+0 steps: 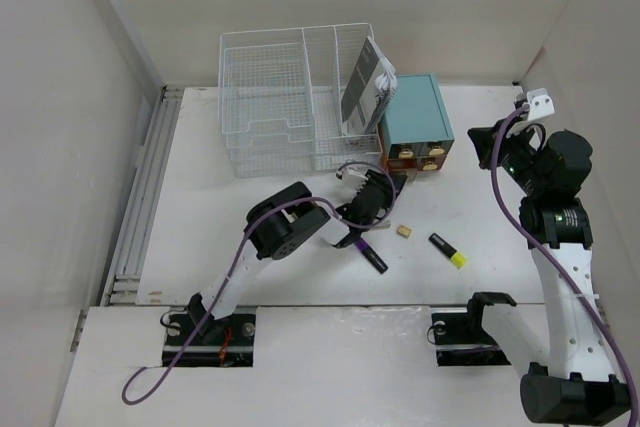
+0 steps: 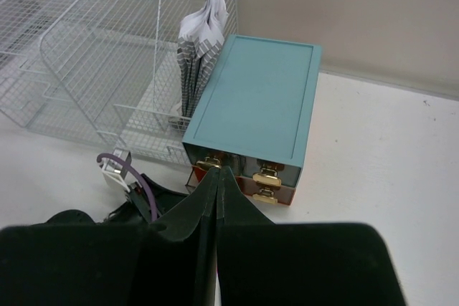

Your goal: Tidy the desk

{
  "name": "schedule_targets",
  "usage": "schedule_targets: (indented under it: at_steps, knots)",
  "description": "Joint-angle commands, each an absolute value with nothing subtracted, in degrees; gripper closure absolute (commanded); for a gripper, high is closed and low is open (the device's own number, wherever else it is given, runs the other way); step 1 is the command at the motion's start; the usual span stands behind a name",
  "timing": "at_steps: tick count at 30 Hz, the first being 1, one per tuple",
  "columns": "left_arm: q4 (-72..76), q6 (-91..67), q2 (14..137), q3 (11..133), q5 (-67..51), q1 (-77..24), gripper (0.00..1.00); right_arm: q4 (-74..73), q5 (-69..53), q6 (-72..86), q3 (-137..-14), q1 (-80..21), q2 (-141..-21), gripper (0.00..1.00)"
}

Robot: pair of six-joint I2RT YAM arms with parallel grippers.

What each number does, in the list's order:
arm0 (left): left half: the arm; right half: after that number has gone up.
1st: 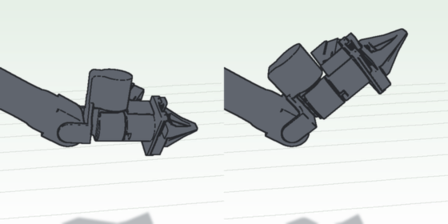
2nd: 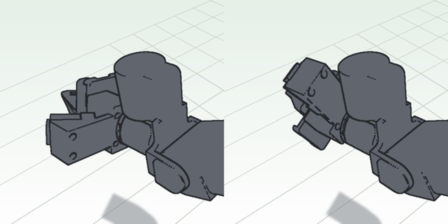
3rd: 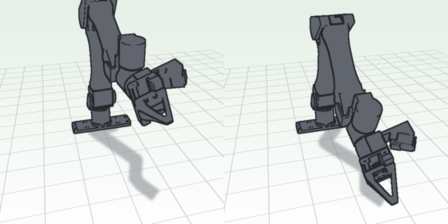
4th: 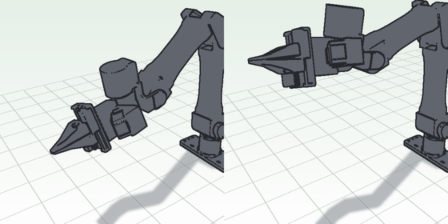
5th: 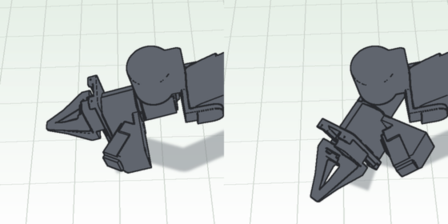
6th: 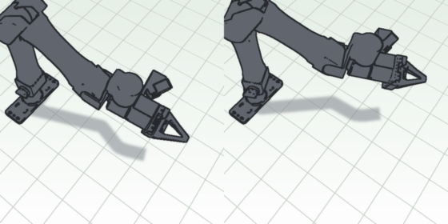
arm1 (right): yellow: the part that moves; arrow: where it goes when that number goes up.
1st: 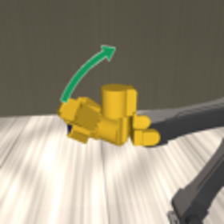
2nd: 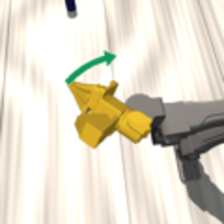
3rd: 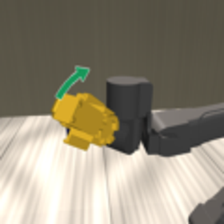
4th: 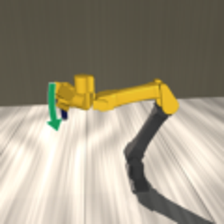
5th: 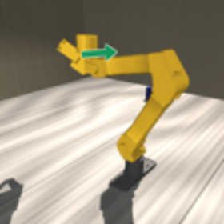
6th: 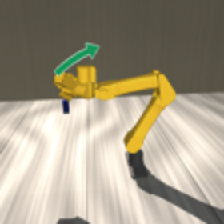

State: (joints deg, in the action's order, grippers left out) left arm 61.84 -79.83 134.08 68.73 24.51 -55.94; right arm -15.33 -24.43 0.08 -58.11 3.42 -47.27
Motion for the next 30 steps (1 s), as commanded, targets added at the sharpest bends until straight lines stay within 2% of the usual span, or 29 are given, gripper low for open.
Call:
schedule_targets:
  at_steps: [1,13,14,15,16,19,22,26,27,29,30]
  knots:
    - [64.25,-79.63,130.43,66.01,24.52,-57.39,0.8,-11.78,-24.26,1.23,-57.83,3.69,-46.58,1.0]
    - [67.76,-78.93,124.11,57.14,25.13,-62.4,0.79,-11.25,-24.26,1.23,-57.3,3.69,-46.58,1.0]
    - [67.76,-78.93,124.1,57.13,25.14,-62.4,0.77,-11.25,-24.26,1.23,-57.3,3.69,-46.58,1.0]
    - [68.29,-77.97,124.1,57.13,24.61,-62.4,0.62,-11.25,-24.26,1.23,-57.3,3.69,-46.58,0.99]
    - [68.29,-77.35,124.1,57.13,24.61,-62.4,0.54,-11.25,-24.26,1.23,-57.3,3.69,-46.58,0.78]
    - [69.78,-74.45,124.1,57.13,22.77,-61.27,0.33,-11.25,-26.09,0.45,-57.3,3.69,-46.58,0.59]
    - [71.28,-69.45,121.56,55.29,22.24,-61.26,0.29,-11.86,-30.13,-2.8,-57.3,3.69,-46.58,0.35]
    - [69.71,-62.77,116.99,54.58,22.24,-61.87,0.31,-13.26,-34.26,-7.29,-58.35,3.69,-47.64,0.21]
    - [68.91,-61.45,114.89,53.8,21.71,-61.87,0.33,-13.88,-34.89,-7.99,-58.36,3.69,-47.64,0.21]
    - [66.72,-56.11,112.6,53.27,21.19,-62.49,0.43,-14.67,-36.2,-10.98,-58.89,3.69,-48.16,0.21]
    - [65.49,-54.33,111.37,52.65,20.57,-62.49,0.48,-15.98,-36.21,-12.2,-59.41,3.69,-49.03,0.25]
